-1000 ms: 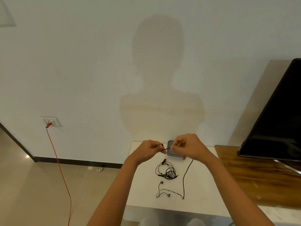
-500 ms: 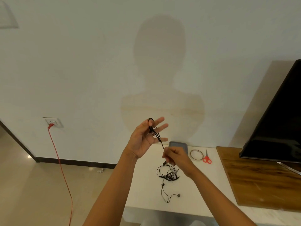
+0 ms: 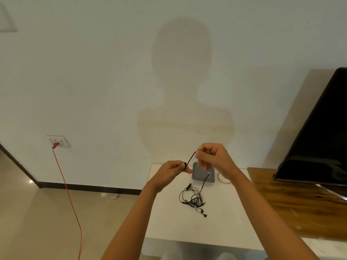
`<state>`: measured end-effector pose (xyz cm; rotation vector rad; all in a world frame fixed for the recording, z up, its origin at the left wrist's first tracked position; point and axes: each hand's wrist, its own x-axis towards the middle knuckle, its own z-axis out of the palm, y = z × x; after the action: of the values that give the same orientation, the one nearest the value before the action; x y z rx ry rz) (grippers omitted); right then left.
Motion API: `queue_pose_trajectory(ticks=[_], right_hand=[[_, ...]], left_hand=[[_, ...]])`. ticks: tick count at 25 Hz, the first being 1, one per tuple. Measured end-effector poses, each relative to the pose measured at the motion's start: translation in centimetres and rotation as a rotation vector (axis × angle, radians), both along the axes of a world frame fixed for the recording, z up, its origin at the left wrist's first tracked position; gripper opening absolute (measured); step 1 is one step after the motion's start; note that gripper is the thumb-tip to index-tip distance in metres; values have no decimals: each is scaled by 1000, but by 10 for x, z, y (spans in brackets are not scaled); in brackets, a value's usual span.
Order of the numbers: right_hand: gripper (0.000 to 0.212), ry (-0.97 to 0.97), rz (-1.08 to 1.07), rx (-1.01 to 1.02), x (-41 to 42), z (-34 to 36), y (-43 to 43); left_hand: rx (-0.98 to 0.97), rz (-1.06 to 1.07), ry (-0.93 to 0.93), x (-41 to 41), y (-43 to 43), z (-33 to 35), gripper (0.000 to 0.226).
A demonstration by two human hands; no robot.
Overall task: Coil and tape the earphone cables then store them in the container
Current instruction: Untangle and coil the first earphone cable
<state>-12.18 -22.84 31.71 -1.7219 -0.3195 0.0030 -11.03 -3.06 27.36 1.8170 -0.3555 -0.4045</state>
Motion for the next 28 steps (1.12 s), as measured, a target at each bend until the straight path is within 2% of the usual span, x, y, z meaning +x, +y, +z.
queue_pose_trajectory(ticks=[3,6,9,13,15,19,23,28], right_hand=[[10,-88,-156,-14,19,13,-7],[9,-18,-278,10,33,-2,-9],[16,159,-147,-32,25,-39,-1],[29,352,71,-32,2,-69,12],[31,384,101,33,-4,-75,11],[18,415,86,157,-8,-75,2],[13,440,31,176,-7,-68,1],[18,422,52,107,-6,-62,2]], left_hand=[[-139,-80,163,-6,2,2,35],[-463,-118,311,-11,4,13,33],[-732,-95,360,-12,0,31,31],[-855,-32,318,-3,-4,43,32],[-868,38,258,0,-2,44,30],[-792,196,159,4,5,43,28],[-734,265,81,2,4,42,27],[-463,234,-47,5,1,35,30]])
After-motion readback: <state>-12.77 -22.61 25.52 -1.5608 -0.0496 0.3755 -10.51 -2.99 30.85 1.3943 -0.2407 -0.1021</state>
